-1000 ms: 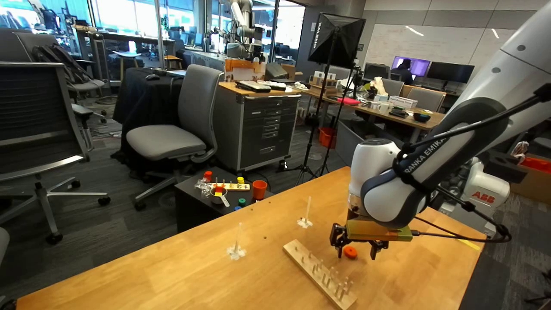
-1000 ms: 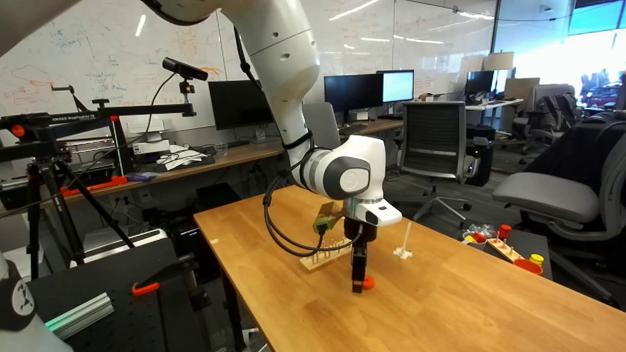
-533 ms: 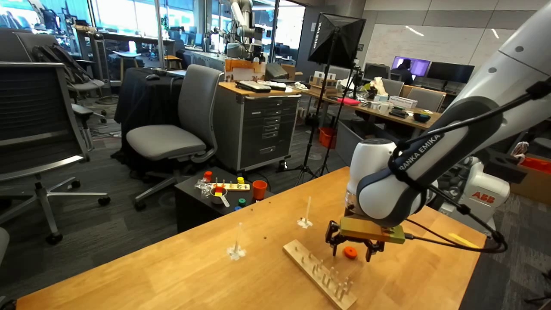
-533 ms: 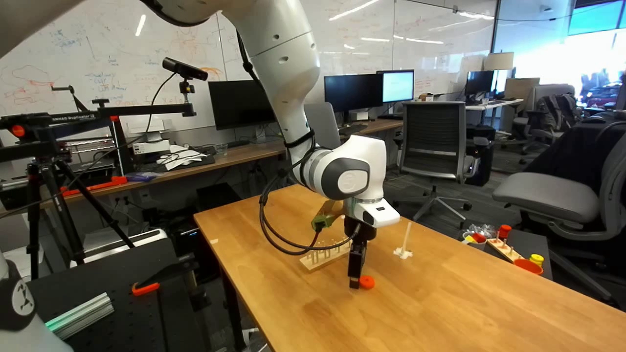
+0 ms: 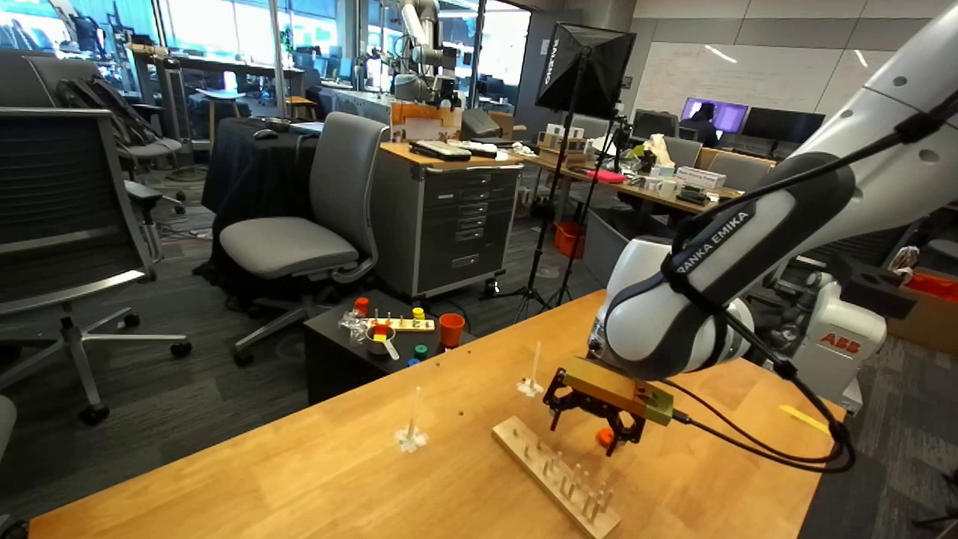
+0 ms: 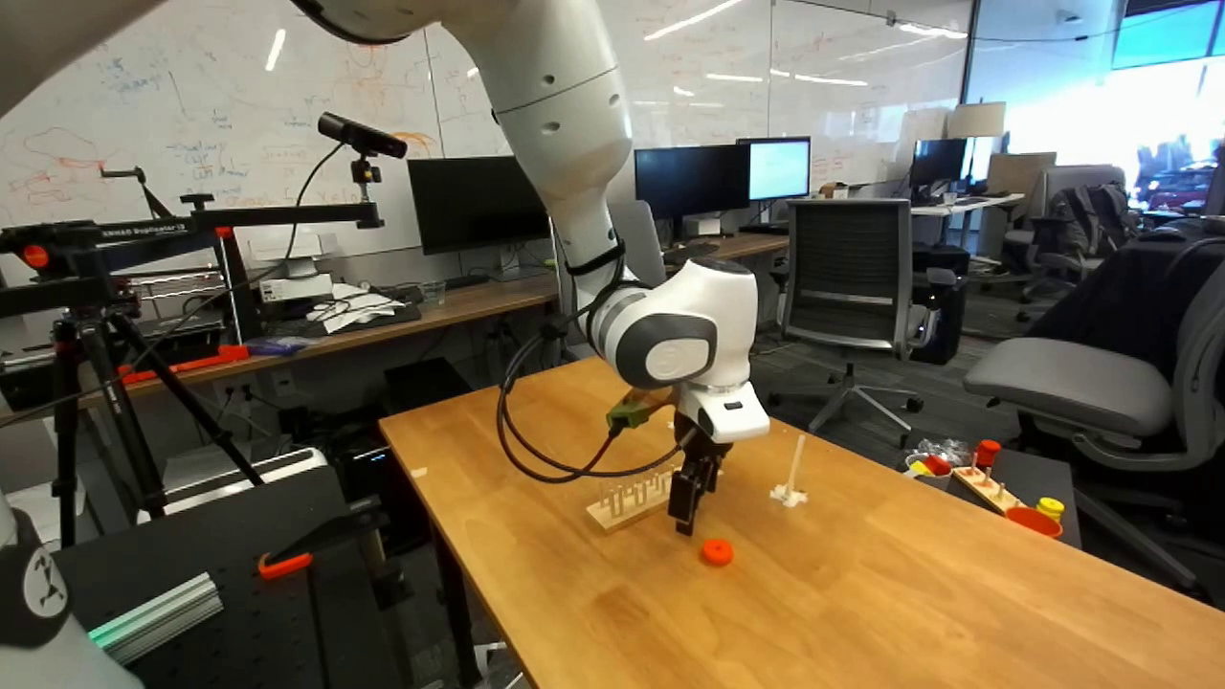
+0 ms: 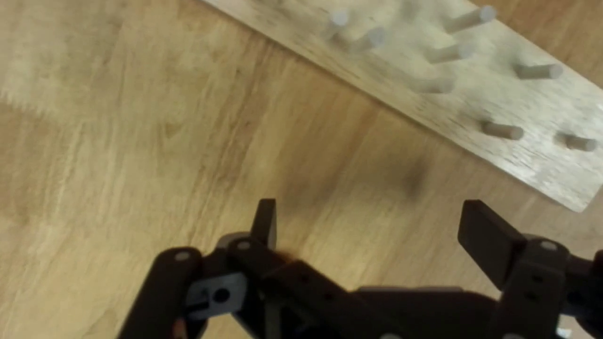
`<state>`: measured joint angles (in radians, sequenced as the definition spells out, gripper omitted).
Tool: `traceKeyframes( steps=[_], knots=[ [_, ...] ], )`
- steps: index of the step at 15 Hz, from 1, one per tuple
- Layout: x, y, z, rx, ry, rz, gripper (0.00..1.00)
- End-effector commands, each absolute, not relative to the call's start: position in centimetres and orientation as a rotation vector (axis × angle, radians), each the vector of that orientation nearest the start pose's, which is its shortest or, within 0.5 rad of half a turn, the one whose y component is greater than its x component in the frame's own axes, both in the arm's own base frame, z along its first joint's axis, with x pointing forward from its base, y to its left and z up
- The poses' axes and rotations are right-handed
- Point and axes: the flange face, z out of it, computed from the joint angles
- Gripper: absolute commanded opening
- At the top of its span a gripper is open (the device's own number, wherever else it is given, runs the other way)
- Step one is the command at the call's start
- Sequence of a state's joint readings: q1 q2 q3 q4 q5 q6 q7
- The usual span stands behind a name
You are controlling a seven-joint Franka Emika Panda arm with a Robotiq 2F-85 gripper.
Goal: Put the orange thing on the wooden rack
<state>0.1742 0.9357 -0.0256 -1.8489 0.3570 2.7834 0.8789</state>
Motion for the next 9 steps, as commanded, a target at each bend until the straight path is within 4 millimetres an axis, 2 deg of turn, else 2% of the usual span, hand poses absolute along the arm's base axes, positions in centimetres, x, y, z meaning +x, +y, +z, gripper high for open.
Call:
traceKeyframes(
  steps=[1, 2, 3, 5, 9],
  knots=[
    [57.3, 6.5, 2.2, -2.775, 1.269, 0.148, 1.0],
    [56.9, 6.5, 2.2, -2.806, 1.193, 0.148, 1.0],
    [58.0, 6.7, 0.7, -2.759, 1.331, 0.122, 1.0],
    [57.4, 6.3, 0.6, -2.791, 1.26, 0.138, 1.0],
    [57.3, 6.4, 0.9, -2.801, 1.231, 0.137, 1.0]
  ],
)
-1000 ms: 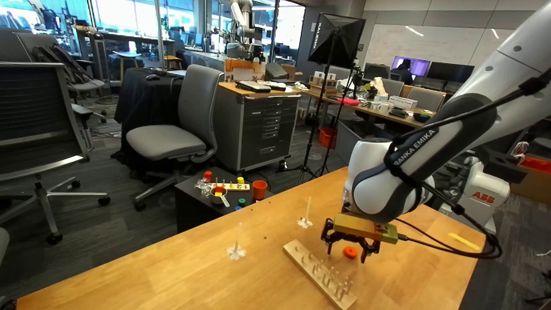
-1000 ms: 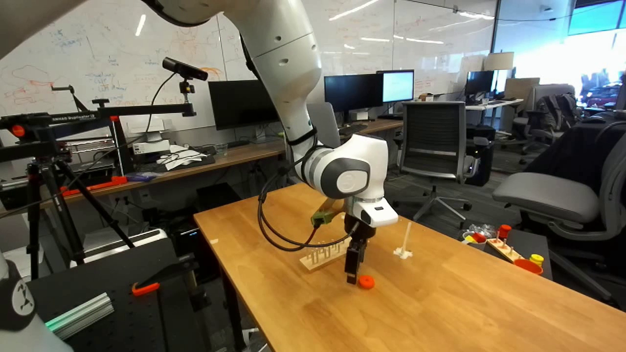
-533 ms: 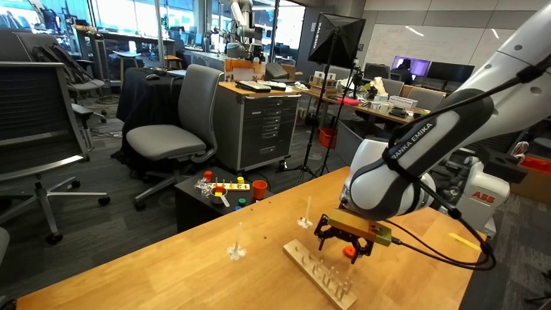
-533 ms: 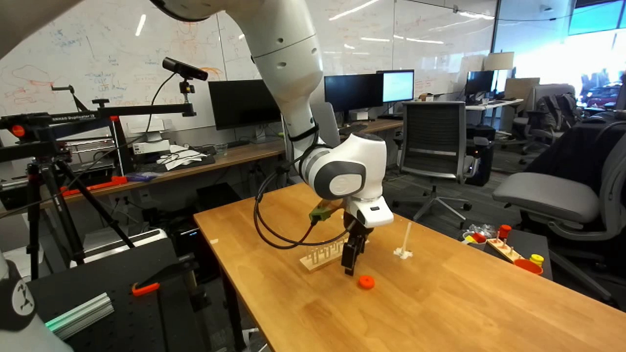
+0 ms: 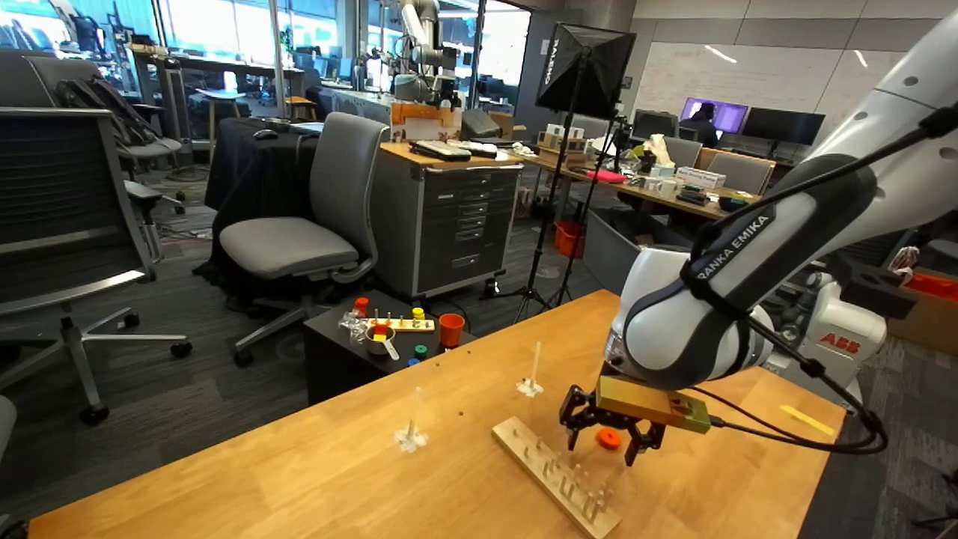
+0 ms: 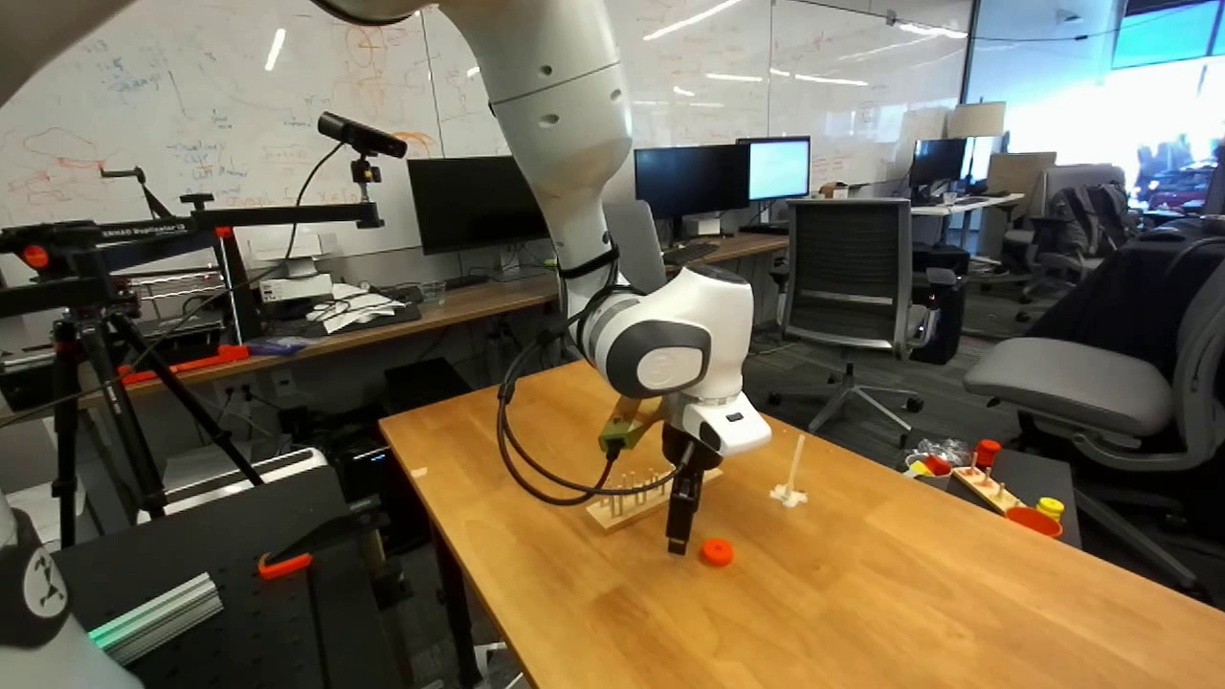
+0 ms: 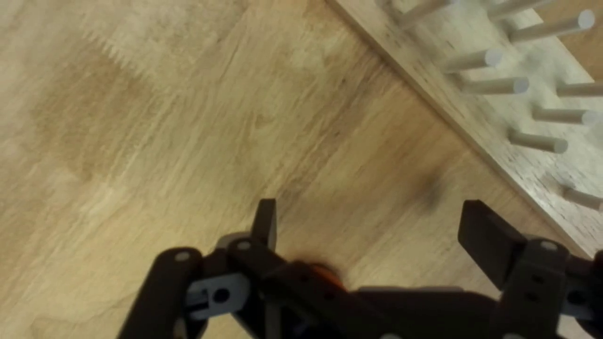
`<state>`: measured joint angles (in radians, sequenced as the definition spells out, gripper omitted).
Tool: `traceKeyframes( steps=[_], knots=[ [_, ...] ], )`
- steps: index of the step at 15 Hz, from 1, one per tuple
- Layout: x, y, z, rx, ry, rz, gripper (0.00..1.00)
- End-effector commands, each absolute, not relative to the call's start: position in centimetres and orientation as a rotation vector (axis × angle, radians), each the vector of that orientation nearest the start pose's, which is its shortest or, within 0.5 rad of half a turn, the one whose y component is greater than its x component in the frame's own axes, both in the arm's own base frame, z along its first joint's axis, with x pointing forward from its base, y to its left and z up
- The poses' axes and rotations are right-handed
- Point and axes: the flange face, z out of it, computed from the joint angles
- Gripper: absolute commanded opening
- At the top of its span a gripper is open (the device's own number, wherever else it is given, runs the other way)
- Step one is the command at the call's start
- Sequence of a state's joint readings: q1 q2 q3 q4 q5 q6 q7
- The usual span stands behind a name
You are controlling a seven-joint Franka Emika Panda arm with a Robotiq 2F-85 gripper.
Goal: Put the orange thing on the wooden rack
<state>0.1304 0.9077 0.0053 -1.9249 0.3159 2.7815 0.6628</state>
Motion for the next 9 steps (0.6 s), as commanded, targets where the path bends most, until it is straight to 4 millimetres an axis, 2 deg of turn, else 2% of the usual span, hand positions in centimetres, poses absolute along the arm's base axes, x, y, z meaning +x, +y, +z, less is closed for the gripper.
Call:
traceKeyframes(
  steps=[1, 4, 7, 8, 9],
  knots=[
    [56.7, 6.7, 1.0, -2.894, 1.061, 0.253, 1.0],
    [55.4, 6.7, 2.3, -2.944, 0.832, 0.283, 1.0],
    [55.8, 7.2, 4.1, -3.013, 0.611, 0.318, 1.0],
    [56.0, 7.0, 1.5, -2.98, 0.752, 0.288, 1.0],
    [56.2, 7.2, 2.2, -2.991, 0.705, 0.297, 1.0]
  ],
)
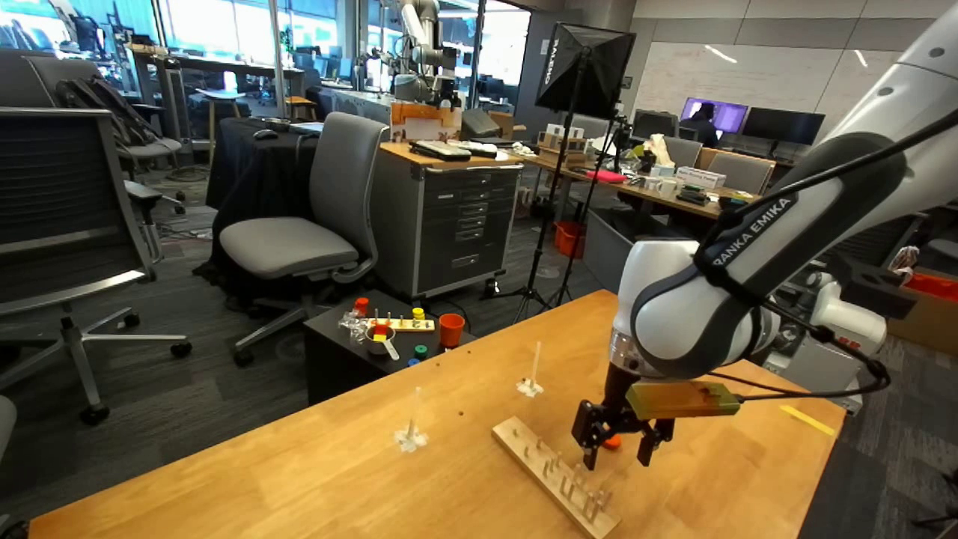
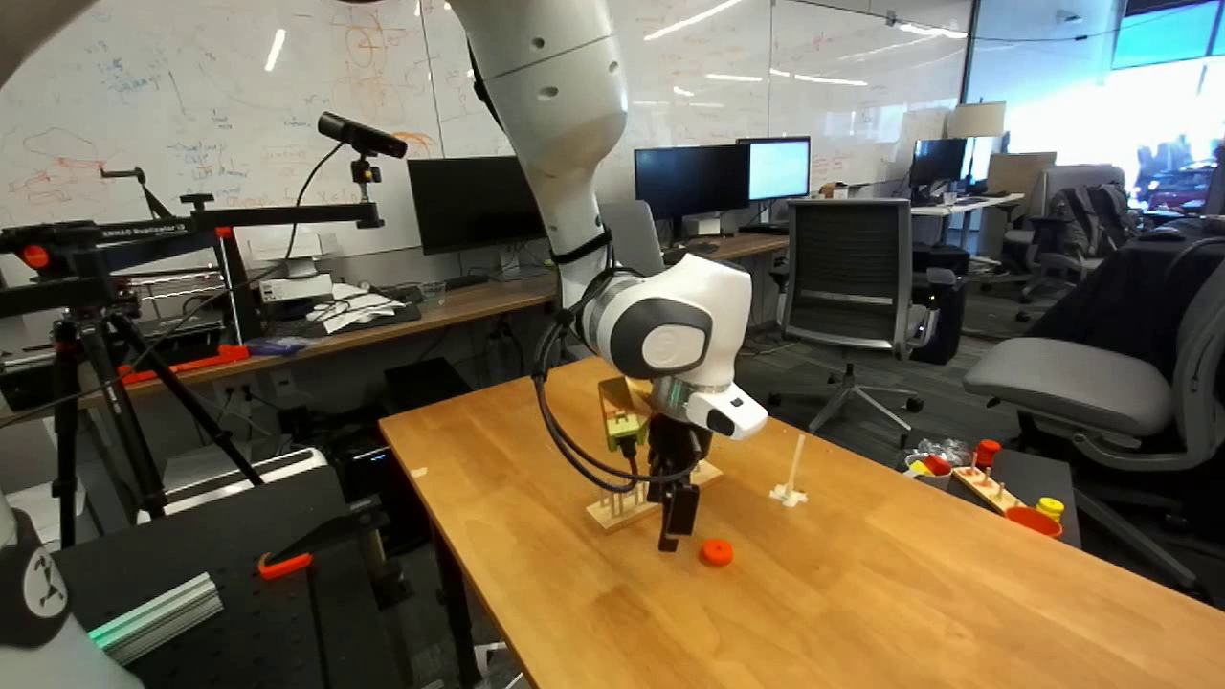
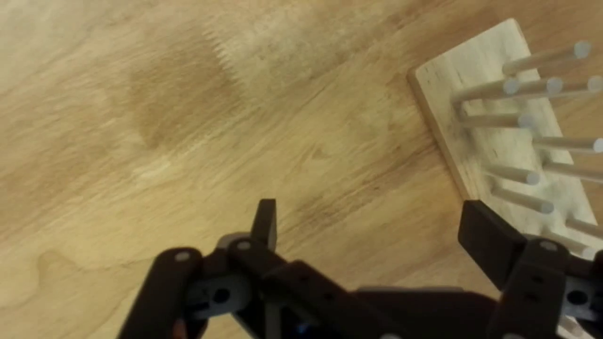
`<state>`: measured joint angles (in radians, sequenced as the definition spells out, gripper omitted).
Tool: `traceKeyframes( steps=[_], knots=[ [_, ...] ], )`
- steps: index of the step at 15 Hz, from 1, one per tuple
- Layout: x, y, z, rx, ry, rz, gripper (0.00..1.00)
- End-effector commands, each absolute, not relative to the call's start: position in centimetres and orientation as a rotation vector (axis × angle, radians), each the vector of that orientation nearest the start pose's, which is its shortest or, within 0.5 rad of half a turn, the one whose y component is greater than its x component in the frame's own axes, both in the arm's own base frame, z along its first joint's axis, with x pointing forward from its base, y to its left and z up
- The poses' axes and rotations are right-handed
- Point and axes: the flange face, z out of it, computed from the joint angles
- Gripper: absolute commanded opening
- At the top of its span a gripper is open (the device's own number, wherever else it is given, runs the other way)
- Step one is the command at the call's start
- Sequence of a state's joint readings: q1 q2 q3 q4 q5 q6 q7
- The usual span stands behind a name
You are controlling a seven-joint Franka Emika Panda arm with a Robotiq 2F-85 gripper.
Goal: Put the orange thing on the wooden rack
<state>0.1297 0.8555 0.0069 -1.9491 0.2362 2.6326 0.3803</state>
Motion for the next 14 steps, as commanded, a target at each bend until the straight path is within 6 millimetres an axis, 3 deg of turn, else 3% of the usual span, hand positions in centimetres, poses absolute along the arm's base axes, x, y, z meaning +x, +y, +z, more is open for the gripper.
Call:
traceKeyframes(
  steps=[1, 3, 4, 9, 10, 14],
  knots=[
    [56.3, 7.2, 2.7, -2.995, 0.68, 0.3, 1.0],
    [56.4, 7.3, 3.2, -2.999, 0.658, 0.3, 1.0],
    [56.1, 7.7, 2.8, -3.043, 0.474, 0.388, 1.0],
    [55.5, 8.3, 4.7, -3.14, 0.121, 0.535, 1.0],
    [55.1, 8.2, 2.7, -3.108, 0.255, 0.483, 1.0],
    [55.0, 8.1, 2.5, -3.111, 0.247, 0.498, 1.0]
  ],
)
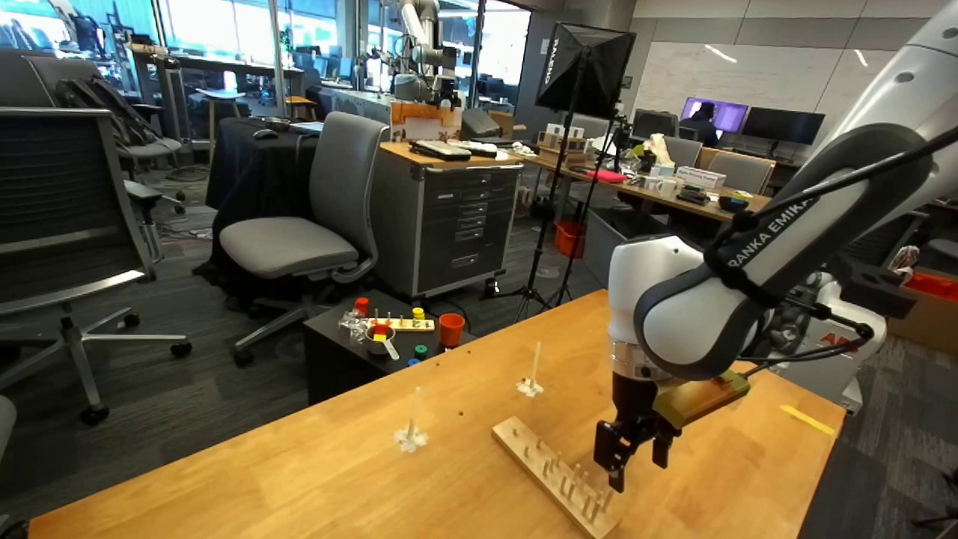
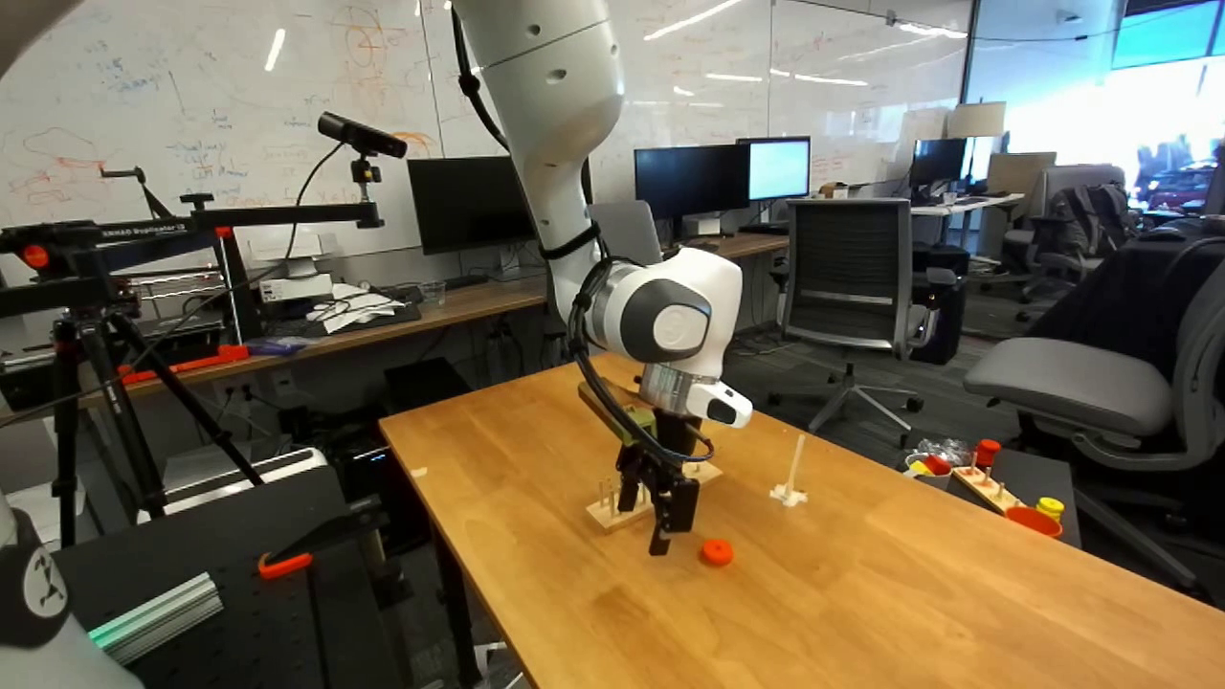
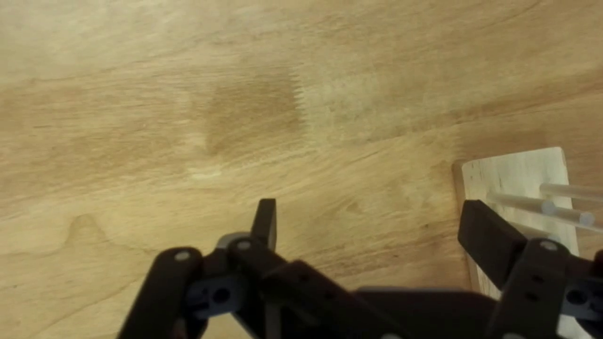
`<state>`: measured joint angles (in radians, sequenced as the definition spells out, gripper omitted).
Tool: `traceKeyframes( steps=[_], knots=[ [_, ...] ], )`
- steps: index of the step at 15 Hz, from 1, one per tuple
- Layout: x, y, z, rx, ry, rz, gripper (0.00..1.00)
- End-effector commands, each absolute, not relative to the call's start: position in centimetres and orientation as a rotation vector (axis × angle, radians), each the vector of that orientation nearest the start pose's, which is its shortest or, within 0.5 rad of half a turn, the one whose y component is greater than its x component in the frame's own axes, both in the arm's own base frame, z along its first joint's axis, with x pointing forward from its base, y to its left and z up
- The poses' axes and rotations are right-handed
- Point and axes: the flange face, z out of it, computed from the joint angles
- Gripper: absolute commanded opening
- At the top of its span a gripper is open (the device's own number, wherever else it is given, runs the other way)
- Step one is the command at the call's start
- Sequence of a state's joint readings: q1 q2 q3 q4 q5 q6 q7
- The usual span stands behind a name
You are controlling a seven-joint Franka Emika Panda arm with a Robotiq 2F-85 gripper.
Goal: Put the orange thing on the wooden rack
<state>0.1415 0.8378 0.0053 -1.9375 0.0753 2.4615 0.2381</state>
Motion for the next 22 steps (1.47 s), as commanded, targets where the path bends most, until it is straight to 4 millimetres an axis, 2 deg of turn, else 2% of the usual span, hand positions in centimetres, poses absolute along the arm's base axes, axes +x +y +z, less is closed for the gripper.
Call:
traceKeyframes(
  steps=[1, 4, 7, 12, 17, 22],
  knots=[
    [55.0, 8.1, 2.5, -3.111, 0.247, 0.5, 1.0],
    [55.2, 8.2, 1.8, -3.114, 0.264, 0.481, 1.0],
    [56.2, 8.3, 1.8, -3.128, 0.307, 0.37, 1.0],
    [57.9, 7.2, 2.3, -3.147, 0.36, 0.215, 1.0],
    [58.5, 4.9, 2.7, -3.163, 0.427, 0.178, 1.0],
    [59.1, 2.5, 1.6, -3.167, 0.501, 0.159, 1.0]
  ],
)
